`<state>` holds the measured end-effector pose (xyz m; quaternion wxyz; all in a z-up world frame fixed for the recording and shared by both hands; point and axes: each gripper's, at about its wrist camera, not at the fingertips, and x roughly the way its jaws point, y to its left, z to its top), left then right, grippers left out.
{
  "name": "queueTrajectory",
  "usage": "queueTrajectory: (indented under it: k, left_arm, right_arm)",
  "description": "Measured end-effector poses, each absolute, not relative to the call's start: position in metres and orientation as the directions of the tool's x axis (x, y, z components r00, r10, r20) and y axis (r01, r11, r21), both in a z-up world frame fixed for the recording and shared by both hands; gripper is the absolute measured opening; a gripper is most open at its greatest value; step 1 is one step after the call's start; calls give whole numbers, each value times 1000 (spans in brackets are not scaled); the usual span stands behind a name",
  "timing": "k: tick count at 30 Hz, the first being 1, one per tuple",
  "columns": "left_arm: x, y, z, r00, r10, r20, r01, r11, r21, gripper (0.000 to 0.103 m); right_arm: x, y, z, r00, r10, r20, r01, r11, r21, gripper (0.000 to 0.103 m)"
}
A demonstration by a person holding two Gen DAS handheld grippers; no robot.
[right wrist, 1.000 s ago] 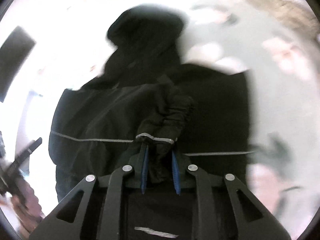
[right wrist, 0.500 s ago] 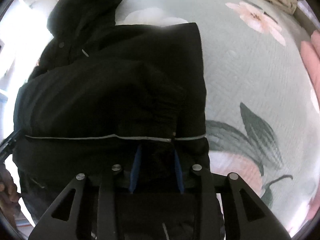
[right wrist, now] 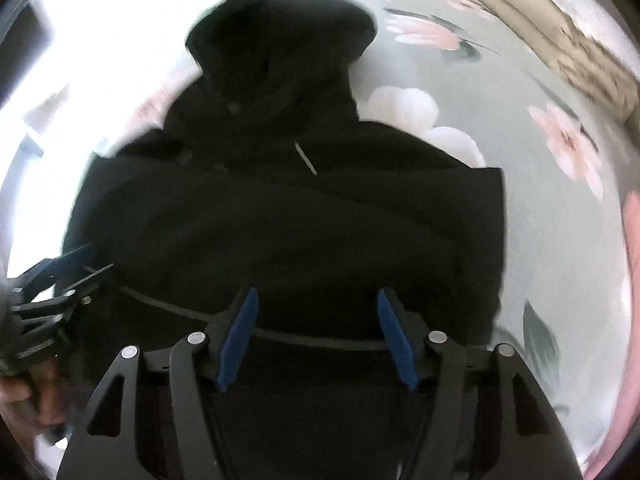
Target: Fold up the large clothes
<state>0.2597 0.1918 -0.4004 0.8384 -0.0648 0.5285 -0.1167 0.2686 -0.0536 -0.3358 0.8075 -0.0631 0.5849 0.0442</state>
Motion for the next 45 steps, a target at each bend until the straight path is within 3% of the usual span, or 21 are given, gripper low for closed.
queueTrajectory:
  k: [2,7,14,18,22,26,31,37,45]
  left_arm:
    - [258,189,-406,428,-247,-870,133,969,-210,74]
    - [259,190,-399,434,-240,-868,118,971,-209,74]
    - [215,220,-350,515,-196,-834,25,976,-214,73]
    - [200,244,-368,467,-127,-875,-108,974,-199,73]
    - [213,240,-398,409,-63,-910,-111,987,-118,73]
    - [217,238,-392,416,-49,-908,-121,987,-109,75]
    - [206,247,-368,461,-86,-883,-81,987,-139,75]
    - [215,262,-312,571,-126,-811,-52,980,-190,75]
    - [325,250,-262,644,-204,-737,66,975,-212,75]
  right_arm:
    - [277,-63,-360,278,17,-960,-135,991,-22,62]
    - [277,-71,-358,278,47,-959,-148,989,5,62]
    - [238,-100,-295,354,143,-924,-183,980,81,61]
    - [224,-122,-332,269,51,-962,-160,987,8,61]
    - [232,-151,-369,196,195,-961,-73,980,184,67]
    - [235,-145,-367,210,160,-965,-93,985,143,67]
    - [228,-150,-350,212,197,-957,-76,980,185,68]
    - [217,-168,-290,288,229,-930,-39,973,228,69]
    - [303,-154,-231,447,221,-867,-35,973,230,69]
